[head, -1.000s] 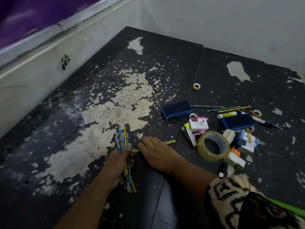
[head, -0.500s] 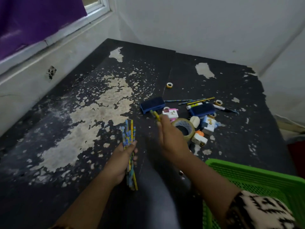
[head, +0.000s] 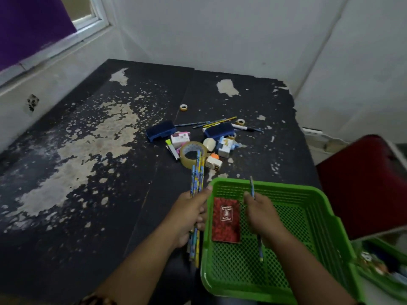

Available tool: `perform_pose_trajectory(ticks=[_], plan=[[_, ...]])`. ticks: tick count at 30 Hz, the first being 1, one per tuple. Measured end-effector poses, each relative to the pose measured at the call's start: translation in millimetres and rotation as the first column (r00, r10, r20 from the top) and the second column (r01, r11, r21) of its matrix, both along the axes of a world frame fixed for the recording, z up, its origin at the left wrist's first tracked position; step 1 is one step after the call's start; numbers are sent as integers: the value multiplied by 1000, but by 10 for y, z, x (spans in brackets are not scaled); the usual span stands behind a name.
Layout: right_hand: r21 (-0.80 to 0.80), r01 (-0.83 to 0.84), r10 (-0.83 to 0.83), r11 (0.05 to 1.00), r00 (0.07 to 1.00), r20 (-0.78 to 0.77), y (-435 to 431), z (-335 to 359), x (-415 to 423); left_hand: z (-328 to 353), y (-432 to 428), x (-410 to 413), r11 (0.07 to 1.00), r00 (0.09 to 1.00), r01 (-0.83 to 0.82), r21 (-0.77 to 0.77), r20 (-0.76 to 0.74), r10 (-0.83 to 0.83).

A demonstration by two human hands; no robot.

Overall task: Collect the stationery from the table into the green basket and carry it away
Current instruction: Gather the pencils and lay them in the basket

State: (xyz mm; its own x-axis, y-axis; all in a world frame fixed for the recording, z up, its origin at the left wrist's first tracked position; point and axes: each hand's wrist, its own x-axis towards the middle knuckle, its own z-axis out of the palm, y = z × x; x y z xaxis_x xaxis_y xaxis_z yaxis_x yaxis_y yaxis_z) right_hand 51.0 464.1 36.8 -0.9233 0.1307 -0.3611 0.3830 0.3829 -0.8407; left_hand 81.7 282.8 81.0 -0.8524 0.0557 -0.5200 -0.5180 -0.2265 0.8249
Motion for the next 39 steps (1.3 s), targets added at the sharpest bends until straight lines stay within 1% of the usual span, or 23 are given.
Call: perform_pose_trajectory(ticks=[3,5,8,11,13,15,17,19,20,23,25,26,29,30,32,34,37,39], plan=[[-120,26,-18,992,997,71,213,-39,206,-32,344,72,999,999,42,-3,10,-42],[-159,22,-9,987,996,86,311,-33,278,-90,518,95,999,998,53,10,18,-53],[-176,9,5,984,997,79,526,-8,323,-234,810,107,998,997,64,4,42,-64],[-200,-48,50,979,999,2,591,86,323,-363,979,130,991,992,122,-61,31,-120],[-213,-85,74,973,995,-62,626,218,302,-406,1133,164,978,985,164,-132,-26,-169],[-217,-149,116,965,981,-154,617,352,253,-382,1238,174,968,979,147,-204,-112,-172],[-223,-221,172,950,961,-218,603,416,218,-385,1297,168,974,971,107,-201,-190,-146],[-226,-284,228,932,943,-242,618,398,234,-449,1291,170,982,969,101,-160,-206,-133],[-224,-308,255,925,937,-239,642,366,267,-491,1273,183,981,969,120,-154,-198,-150],[-238,-372,322,897,920,-223,727,224,431,-645,1183,226,933,938,270,-236,-154,-310],[-268,-376,338,887,924,-179,767,114,522,-761,1143,264,904,912,347,-250,-135,-387],[-262,-369,339,892,928,-154,781,49,538,-797,1144,274,895,906,359,-265,-130,-403],[-127,-356,344,926,933,-106,782,-106,524,-890,1190,272,882,913,363,-300,-74,-401],[-104,-324,316,940,945,-86,774,-129,519,-894,1216,266,891,923,350,-290,-54,-380],[-140,-221,212,965,974,-77,785,-169,495,-897,1259,251,912,942,319,-259,-17,-334],[-152,-153,141,976,986,-92,812,-175,471,-892,1279,247,951,961,275,-139,28,-274],[-46,-180,175,983,978,-110,835,-195,474,-870,1301,217,989,984,121,86,119,-130],[3,-211,211,977,976,-47,832,-199,503,-858,1308,186,990,986,27,141,160,-50]])
